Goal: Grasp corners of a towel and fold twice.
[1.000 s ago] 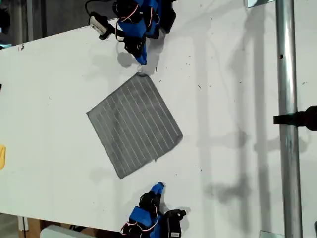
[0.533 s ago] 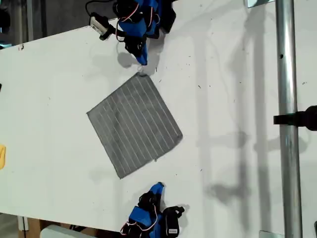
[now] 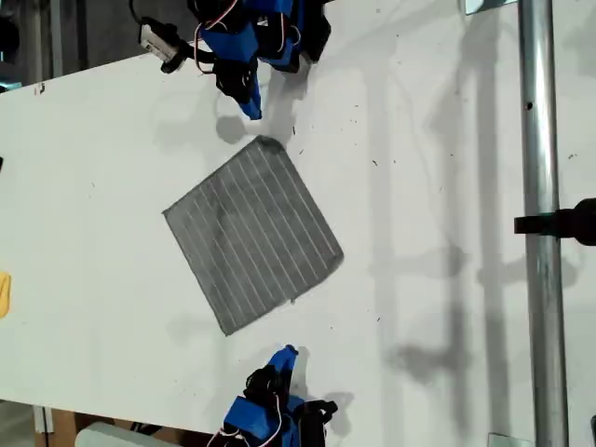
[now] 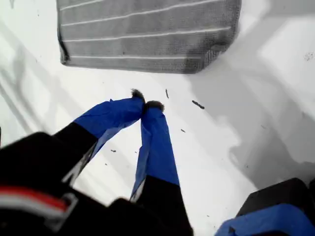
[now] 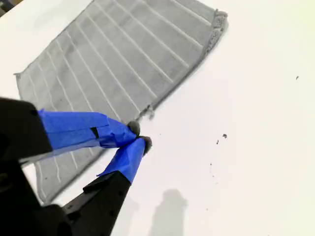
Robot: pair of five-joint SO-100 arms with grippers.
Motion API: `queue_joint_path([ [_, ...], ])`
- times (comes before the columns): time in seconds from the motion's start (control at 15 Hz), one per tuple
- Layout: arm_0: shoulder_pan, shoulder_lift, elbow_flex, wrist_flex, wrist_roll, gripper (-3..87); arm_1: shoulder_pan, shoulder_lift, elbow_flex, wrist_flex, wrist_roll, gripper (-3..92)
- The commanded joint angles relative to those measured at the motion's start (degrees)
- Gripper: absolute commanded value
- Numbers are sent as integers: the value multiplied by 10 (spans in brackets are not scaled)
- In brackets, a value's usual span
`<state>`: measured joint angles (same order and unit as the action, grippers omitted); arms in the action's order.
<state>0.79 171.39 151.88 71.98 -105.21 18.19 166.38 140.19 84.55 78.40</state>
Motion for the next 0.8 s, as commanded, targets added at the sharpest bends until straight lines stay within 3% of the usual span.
queue_joint_path([
  [0.0, 11, -153, -159, -15, 24, -12, 15, -89, -127, 19, -48, -3],
  [0.33, 9, -441, -449, -4, 112, -12, 32, -350, -438, 144, -162, 12],
  [0.47, 11, -538, -555, 17, 141, -12, 28, -444, -539, 203, -196, 110],
  [0.53, 12, -563, -577, 18, 149, -12, 30, -465, -553, 219, -198, 297],
  [0.6, 12, -574, -584, 20, 153, -12, 41, -472, -544, 224, -207, 360],
  [0.73, 13, -579, -588, 26, 156, -12, 62, -465, -483, 207, -207, 383],
])
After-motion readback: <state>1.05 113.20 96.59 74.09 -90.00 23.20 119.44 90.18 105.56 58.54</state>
